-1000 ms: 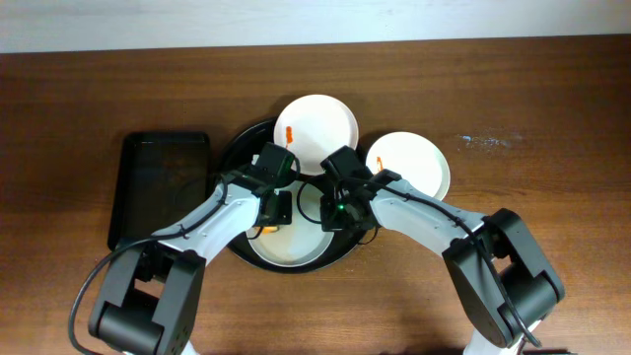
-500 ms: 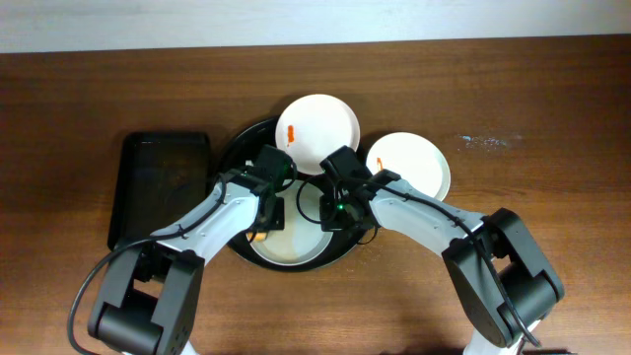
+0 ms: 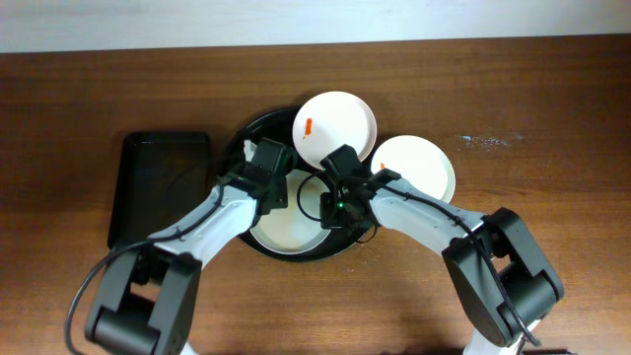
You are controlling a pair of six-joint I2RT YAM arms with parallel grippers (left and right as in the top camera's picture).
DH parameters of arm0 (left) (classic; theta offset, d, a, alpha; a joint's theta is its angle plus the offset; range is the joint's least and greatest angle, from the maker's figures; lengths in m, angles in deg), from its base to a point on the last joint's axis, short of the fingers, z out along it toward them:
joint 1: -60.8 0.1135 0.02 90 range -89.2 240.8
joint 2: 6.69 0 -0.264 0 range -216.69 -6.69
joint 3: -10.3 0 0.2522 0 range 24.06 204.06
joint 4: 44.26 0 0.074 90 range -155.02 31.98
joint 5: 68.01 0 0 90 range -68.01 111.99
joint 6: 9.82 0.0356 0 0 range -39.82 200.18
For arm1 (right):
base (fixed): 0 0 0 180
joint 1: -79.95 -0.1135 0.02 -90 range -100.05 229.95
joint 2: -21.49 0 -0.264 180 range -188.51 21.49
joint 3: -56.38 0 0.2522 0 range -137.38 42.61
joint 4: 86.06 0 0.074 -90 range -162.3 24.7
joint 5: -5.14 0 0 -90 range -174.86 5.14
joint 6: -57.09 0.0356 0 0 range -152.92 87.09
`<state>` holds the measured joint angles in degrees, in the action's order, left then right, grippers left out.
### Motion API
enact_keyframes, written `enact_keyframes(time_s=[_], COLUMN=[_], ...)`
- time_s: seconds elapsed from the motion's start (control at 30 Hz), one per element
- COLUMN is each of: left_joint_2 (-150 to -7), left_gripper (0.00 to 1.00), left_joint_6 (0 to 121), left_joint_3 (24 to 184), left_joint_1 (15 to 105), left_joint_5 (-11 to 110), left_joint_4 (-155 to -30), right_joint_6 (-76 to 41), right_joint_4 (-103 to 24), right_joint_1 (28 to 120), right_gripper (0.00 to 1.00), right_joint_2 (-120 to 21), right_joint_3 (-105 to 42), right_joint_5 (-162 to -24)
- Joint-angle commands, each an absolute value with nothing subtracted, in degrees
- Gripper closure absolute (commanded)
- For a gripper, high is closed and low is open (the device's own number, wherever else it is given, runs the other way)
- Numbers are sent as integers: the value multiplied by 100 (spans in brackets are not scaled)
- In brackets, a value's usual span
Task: Clean dirty plates on tray and stack at the side
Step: 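Wipe the plate center with the sponge in the left gripper, then move the left gripper with the sponge back over the rectangular tray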
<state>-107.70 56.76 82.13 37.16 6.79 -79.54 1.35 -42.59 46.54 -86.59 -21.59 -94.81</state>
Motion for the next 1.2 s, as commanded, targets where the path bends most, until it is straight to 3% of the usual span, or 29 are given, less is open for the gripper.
enact_keyframes(time_s=[0.0,0.2,0.4,0.43,0.53,0.6,0.7,0.77,0.8,0.83,1.0,1.17], left_joint_2=[-10182,-9638,-9080,-9085,-9098,-9098,-9098,-9098,-9100,-9098,-9098,-9098], left_gripper=[100,100,100,100,100,100,100,100,100,100,100,100], left_joint_6=[5886,5879,5663,5665,5665,5665,5667,5667,5667,5667,5667,5667], left_joint_3=[8230,8230,8230,8230,8228,8226,8224,8224,8219,8208,8099,8055], left_joint_1=[3799,3967,4944,5170,5567,5790,5852,5852,5852,5852,5852,5852], left_joint_5=[87,54,629,944,1132,1324,1492,1492,1492,1492,1492,1490], left_joint_4=[-7667,-7897,-9342,-9604,-10166,-10316,-10325,-10384,-10404,-10404,-10447,-10437], right_joint_6=[-58,-56,-228,-252,-246,-246,-219,-202,-202,-202,-598,-921], right_joint_4=[-4086,-4093,-3741,-3644,-3625,-3612,-3638,-3699,-3725,-3773,-3319,-2121], right_joint_1=[4628,4628,4628,4628,4628,4623,4617,4617,4617,4617,4763,4737], right_gripper=[96,96,96,90,53,45,51,69,85,96,96,96], right_joint_2=[-8916,-8916,-8903,-8903,-8903,-8912,-8960,-8965,-8965,-8962,-8833,-8781], right_joint_3=[-2017,-2017,-2482,-2600,-2640,-2611,-2541,-2476,-2476,-2480,-3073,-4358], right_joint_5=[-9237,-9241,-9243,-9239,-9337,-9326,-9326,-9326,-9326,-9326,-9293,-8043])
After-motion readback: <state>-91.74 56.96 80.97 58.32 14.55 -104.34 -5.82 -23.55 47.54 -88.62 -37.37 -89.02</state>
